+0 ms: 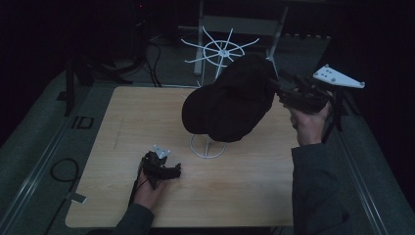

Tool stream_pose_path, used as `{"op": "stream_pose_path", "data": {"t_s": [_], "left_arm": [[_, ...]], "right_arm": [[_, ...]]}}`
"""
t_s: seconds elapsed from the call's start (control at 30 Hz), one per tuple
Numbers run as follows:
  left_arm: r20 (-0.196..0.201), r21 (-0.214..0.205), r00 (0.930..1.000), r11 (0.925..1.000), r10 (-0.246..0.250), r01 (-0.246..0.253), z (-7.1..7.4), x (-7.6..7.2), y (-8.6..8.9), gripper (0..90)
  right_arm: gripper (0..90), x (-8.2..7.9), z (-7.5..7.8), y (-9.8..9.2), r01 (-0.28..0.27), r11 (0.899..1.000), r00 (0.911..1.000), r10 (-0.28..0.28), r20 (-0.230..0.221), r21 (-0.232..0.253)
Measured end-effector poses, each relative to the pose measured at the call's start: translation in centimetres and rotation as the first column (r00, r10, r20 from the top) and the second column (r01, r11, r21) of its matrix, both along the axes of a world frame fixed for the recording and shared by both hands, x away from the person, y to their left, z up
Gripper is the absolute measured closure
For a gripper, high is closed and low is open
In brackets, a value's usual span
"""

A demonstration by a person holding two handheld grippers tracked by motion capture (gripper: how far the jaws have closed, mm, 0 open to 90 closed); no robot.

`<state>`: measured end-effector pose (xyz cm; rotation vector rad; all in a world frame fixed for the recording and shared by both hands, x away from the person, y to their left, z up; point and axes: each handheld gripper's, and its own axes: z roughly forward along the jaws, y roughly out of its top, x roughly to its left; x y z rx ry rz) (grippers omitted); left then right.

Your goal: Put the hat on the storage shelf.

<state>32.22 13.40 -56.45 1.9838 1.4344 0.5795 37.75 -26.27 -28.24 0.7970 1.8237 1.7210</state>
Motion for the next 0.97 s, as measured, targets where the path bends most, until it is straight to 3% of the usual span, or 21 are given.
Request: {"op": "stream_pose_path", "data": {"t_s": [0.37,0.6,0.97], "left_arm": [[0.0,0.0,1.0,1.0,0.0,0.0,0.0,0.0,0.0,8.6],[0.0,0.0,1.0,1.0,0.0,0.0,0.0,0.0,0.0,8.6],[0.0,0.0,1.0,1.0,0.0,0.0,0.0,0.0,0.0,8.6]], "right_arm": [[35.5,-0.4,-0.2,-1.2,0.027,1.0,0.9996,-0.027,0.005,0.008],[35.5,-0.7,-0.9,-2.1,0.033,0.999,0.9993,-0.033,-0.015,-0.014],[35.6,-1.2,-2.1,-3.0,0.039,0.999,0.9984,-0.039,-0.04,-0.003]]}}
